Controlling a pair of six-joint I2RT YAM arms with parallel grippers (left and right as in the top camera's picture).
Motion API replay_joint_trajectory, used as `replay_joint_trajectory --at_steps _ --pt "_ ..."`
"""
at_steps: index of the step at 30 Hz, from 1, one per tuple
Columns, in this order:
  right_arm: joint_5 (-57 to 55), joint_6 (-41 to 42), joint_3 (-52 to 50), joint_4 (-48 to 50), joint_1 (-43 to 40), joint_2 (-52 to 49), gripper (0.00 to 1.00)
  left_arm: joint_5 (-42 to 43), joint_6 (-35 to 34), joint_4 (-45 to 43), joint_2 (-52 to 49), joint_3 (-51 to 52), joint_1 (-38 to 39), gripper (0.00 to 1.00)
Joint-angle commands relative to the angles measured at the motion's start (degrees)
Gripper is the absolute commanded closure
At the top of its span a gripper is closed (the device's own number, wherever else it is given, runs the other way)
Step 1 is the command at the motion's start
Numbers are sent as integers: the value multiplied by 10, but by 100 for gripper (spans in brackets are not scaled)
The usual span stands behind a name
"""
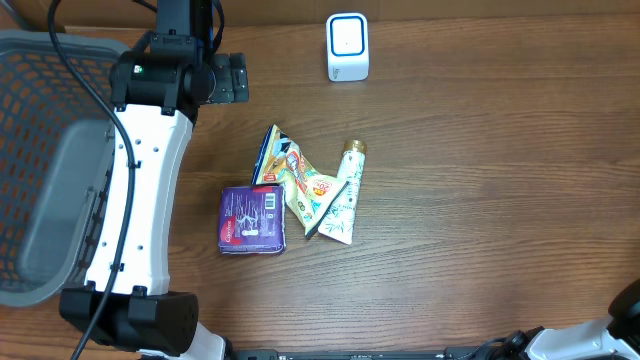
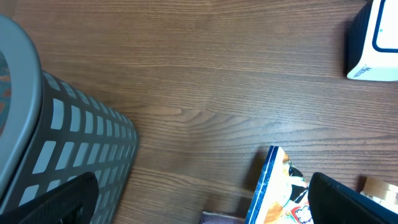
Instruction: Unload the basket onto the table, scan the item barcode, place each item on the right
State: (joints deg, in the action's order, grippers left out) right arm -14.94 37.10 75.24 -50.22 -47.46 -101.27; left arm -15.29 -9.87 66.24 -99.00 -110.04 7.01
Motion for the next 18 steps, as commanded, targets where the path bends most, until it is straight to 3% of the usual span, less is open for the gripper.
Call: replay_joint_trajectory --at_steps 1,5,7,9,10,12,18 --pt "58 -31 22 7 25 23 81 -8 11 0 5 -11 -3 0" --pt "64 -31 49 -8 65 54 80 -8 11 0 5 -11 -3 0" --pt "101 -31 59 -19 97 76 69 -8 11 0 5 -11 -3 0" --pt "199 -62 62 -19 138 96 27 -8 11 0 5 -11 -3 0" --pt "258 -92 62 -17 164 101 0 -8 11 0 5 -11 -3 0" --pt "338 -132 62 -20 227 104 0 -8 11 0 5 -11 -3 0" --pt "381 -165 61 -32 454 77 0 -8 11 0 5 -11 -3 0"
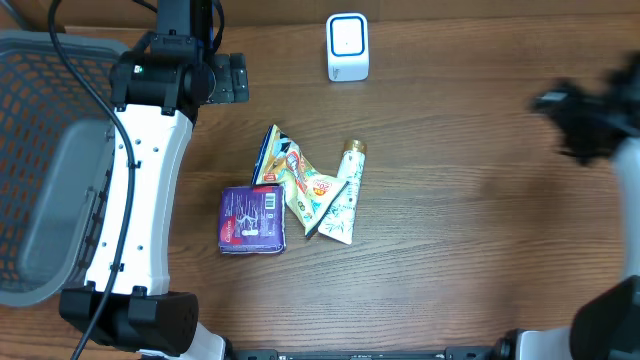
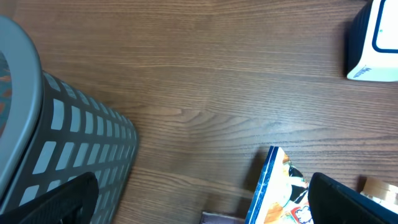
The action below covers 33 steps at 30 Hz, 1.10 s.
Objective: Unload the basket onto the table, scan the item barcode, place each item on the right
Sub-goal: 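Reach the right gripper to the white-green tube and grasp near its cap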
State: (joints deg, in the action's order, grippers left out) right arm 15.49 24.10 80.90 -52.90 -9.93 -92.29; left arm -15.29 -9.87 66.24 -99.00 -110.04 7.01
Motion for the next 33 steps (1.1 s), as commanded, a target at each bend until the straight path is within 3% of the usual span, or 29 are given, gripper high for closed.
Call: replay_joint_trajectory --at_steps 1,6,10,17,33 --pt "90 -31 5 -3 116 -21 0 -8 11 0 5 -11 -3 0" --pt "36 -1 5 51 270 -79 0 -8 11 0 5 -11 -3 0" --pt "9 17 5 96 333 -139 0 -8 11 0 5 -11 -3 0" --pt "10 30 5 177 349 -203 0 -8 11 0 5 -11 -3 0" --pt "-35 27 5 248 371 -266 0 -8 11 0 5 -11 -3 0"
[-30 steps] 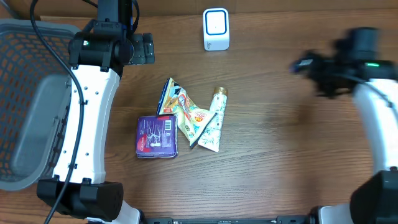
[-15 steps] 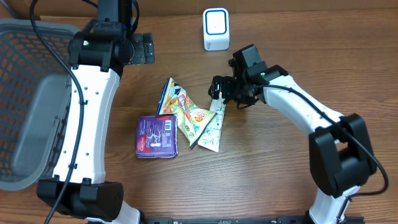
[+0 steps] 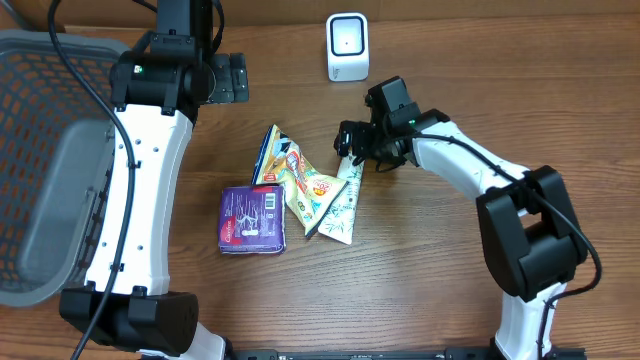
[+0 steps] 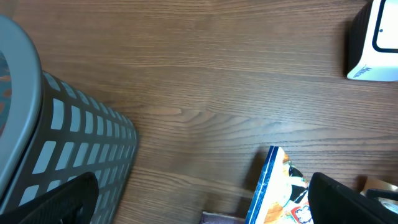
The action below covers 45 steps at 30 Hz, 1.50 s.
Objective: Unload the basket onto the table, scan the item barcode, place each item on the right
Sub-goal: 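Reach the right gripper to the white-green tube and grasp near its cap, then lift the white-green tube with the right gripper and rotate it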
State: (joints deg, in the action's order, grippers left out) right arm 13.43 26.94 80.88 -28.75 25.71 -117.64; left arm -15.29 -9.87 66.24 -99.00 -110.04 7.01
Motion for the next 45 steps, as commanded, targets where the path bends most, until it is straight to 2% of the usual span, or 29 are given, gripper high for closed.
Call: replay_joint_trajectory --at_steps 1,9,16,23,31,34,39,45 --pt "-22 -1 5 7 19 -17 0 -8 11 0 5 -11 -3 0" --pt "-80 -1 5 19 36 -23 18 -8 11 0 5 -11 -3 0" --pt "-124 1 5 28 35 -23 28 -8 11 0 5 -11 -3 0" --pt "-139 1 5 46 35 -23 55 -8 11 0 5 -11 -3 0" --pt "-140 1 6 79 35 -23 73 -8 11 0 5 -11 -3 0" --pt "-140 0 6 79 35 -23 78 -8 11 0 5 -11 -3 0" --pt "-137 -2 6 80 35 -19 81 -8 11 0 5 -11 -3 0" --pt "-134 -29 6 65 35 45 84 -8 11 0 5 -11 -3 0"
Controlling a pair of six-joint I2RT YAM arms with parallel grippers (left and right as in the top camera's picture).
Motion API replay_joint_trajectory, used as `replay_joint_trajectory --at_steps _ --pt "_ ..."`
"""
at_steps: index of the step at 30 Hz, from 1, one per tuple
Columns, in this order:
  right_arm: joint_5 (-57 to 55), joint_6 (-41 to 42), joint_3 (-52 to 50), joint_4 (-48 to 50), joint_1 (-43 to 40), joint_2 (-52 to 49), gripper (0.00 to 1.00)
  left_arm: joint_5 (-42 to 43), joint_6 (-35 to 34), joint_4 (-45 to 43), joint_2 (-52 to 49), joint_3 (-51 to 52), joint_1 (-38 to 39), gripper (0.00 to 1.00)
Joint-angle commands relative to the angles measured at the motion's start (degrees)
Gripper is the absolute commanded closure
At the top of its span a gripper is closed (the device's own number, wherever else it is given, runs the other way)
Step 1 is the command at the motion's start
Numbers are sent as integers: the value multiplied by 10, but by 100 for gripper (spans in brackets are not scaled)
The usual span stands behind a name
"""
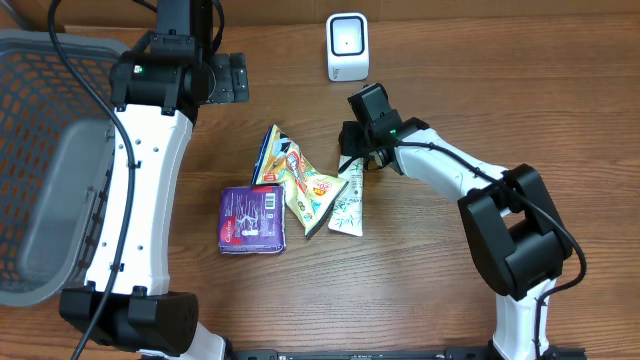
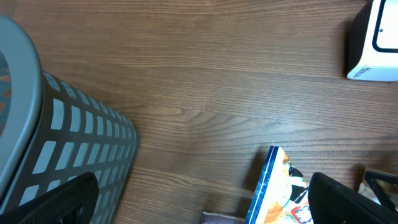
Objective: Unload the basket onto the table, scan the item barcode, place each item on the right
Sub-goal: 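Lift the white-green tube with the right gripper and rotate it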
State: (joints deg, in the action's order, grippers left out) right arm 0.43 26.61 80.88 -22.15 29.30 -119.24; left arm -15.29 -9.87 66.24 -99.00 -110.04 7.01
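Observation:
A white tube with green print [image 1: 347,205] lies at mid-table, its capped top end under my right gripper [image 1: 352,152]; whether those fingers have closed on it is hidden by the wrist. Left of the tube are a colourful snack packet [image 1: 298,180] [image 2: 273,190] and a purple box [image 1: 252,217] with its barcode facing up. The white scanner [image 1: 347,47] [image 2: 375,38] stands at the far edge. My left gripper [image 1: 237,78] [image 2: 205,200] hangs open above bare wood, up and left of the packet, holding nothing.
A grey mesh basket [image 1: 45,165] [image 2: 59,134] fills the table's left side, beside the left arm. The right arm stretches from the front right corner across to the tube. Bare wood lies to the right of the tube and the scanner.
My right gripper has shifted slightly left onto the tube's top end. The tube has swung, its lower end now further right and apart from the packet. The left arm has not moved.
First only the left arm was over the table, open near the basket. Then the right arm showed at the right edge. After that its gripper stood at the tube's cap, and now it covers that end and the tube has turned.

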Motion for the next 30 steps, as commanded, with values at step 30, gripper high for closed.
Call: replay_joint_trajectory --at_steps 30 --pt "132 -270 6 -320 45 250 91 -8 11 0 5 -11 -3 0"
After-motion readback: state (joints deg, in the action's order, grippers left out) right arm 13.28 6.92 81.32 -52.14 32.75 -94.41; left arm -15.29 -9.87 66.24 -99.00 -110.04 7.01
